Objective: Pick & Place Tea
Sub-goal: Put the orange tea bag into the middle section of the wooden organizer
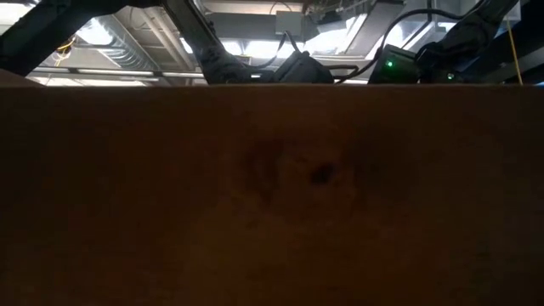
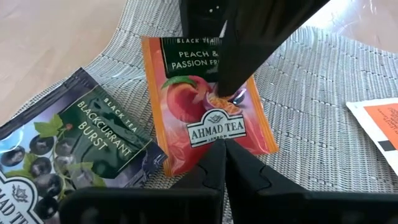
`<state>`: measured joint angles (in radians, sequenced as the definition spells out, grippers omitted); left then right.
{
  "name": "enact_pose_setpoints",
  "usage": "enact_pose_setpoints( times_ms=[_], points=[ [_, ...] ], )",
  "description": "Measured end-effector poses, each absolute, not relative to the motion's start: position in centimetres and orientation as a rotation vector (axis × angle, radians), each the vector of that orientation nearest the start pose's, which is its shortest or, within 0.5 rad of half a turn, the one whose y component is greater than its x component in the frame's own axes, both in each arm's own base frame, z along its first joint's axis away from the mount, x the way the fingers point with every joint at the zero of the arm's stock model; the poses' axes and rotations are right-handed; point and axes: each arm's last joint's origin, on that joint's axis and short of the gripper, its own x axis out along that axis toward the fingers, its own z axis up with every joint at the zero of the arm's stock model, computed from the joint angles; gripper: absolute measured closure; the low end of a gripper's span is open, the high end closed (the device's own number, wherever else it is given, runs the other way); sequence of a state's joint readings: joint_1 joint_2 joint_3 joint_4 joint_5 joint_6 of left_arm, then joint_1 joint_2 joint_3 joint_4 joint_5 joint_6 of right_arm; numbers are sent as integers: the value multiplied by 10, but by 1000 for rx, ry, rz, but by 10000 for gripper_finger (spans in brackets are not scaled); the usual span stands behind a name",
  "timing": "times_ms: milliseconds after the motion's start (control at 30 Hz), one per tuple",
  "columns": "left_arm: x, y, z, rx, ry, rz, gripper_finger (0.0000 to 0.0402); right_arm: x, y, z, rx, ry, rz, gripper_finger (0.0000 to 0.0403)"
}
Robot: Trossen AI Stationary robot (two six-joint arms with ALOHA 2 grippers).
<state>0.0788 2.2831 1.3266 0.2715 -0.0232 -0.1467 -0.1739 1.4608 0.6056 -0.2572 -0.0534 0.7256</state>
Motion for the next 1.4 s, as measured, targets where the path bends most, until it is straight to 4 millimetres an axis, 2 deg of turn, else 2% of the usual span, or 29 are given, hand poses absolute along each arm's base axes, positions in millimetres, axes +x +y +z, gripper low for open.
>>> enact_pose_setpoints(
  times_ms=[200,567,733,1000,1133,1233,1400],
  points=[
    [457,37,76,-160,672,147,400,234,-39,143,777,991,-487,264],
    [456,36,76,-170,671,141,399,233,-39,144,752,994,-486,377],
    [456,37,77,-163,666,135,398,233,-39,144,727,997,-474,396],
    [450,36,113,-59,674,96,395,231,-40,148,676,1000,-479,398],
    [444,36,142,-15,667,121,395,232,-42,164,610,962,-495,398],
    [440,37,151,-9,680,134,394,233,-42,177,549,935,-490,399],
    [430,33,170,-2,570,131,397,236,-36,200,462,886,-437,399]
  ],
)
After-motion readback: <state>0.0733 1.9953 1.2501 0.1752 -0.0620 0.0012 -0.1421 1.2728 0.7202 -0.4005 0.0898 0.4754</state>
